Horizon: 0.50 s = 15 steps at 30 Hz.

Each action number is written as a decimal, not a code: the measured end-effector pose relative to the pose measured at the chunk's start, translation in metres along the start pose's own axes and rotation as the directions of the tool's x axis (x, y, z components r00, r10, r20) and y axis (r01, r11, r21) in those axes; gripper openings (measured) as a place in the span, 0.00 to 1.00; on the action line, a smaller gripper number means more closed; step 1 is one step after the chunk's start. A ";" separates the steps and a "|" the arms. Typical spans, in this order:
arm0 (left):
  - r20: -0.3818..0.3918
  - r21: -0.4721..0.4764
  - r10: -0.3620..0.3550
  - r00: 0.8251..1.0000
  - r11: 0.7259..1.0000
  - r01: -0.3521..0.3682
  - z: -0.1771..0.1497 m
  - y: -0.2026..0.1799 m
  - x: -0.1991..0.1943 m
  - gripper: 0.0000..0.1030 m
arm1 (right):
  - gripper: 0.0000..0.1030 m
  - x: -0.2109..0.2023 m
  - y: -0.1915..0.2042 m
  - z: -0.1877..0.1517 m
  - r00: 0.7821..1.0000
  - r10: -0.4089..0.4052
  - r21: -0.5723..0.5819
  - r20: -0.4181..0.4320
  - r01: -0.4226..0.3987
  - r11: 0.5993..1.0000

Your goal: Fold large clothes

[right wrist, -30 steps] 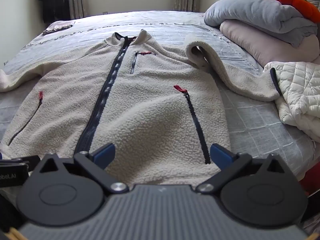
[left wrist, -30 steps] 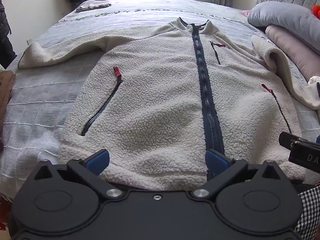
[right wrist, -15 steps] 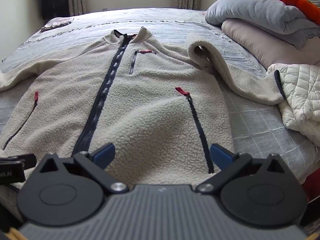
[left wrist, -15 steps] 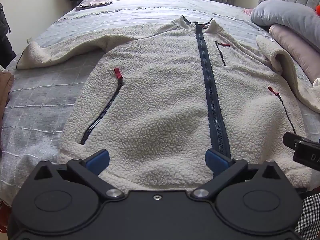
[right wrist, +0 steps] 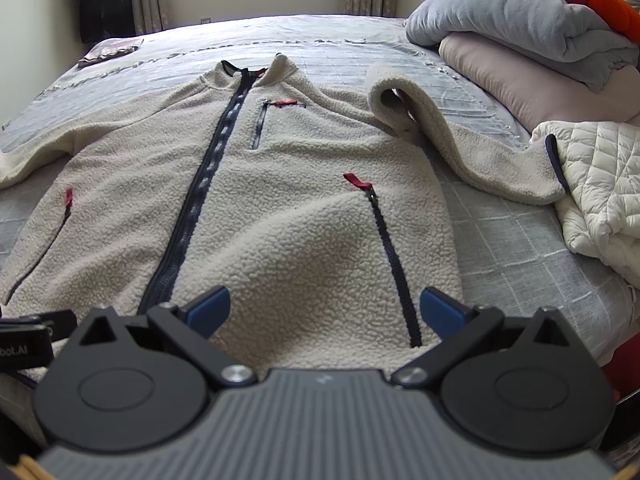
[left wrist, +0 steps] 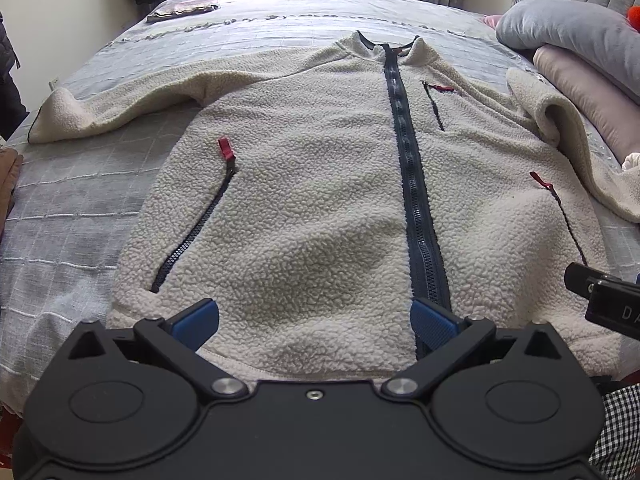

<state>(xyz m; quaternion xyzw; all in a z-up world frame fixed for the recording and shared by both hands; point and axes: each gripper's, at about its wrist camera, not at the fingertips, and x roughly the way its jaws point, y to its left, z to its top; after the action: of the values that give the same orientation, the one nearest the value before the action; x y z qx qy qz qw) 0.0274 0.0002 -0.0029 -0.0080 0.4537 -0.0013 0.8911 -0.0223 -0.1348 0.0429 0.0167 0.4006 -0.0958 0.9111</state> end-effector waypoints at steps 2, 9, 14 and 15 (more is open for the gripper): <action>0.002 0.000 0.002 1.000 1.000 -0.002 -0.001 0.000 0.000 1.00 | 1.00 -0.001 0.000 0.000 1.000 0.001 -0.001 0.001 -0.001 1.000; 0.011 -0.007 0.009 1.000 1.000 -0.009 -0.003 0.004 -0.004 1.00 | 1.00 -0.005 0.004 -0.001 1.000 0.008 -0.010 0.003 -0.008 1.000; 0.020 -0.008 0.015 1.000 1.000 -0.015 -0.004 0.006 -0.007 1.00 | 1.00 -0.007 0.007 -0.001 1.000 0.013 -0.017 0.009 -0.013 1.000; 0.020 -0.008 0.016 1.000 1.000 -0.016 -0.004 0.006 -0.007 1.00 | 1.00 -0.008 0.007 -0.001 1.000 0.015 -0.020 0.010 -0.014 1.000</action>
<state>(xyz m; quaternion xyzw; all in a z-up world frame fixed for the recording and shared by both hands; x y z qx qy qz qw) 0.0196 0.0063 0.0004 -0.0080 0.4446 0.0076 0.8956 -0.0266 -0.1263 0.0476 0.0101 0.3967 -0.0852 0.9139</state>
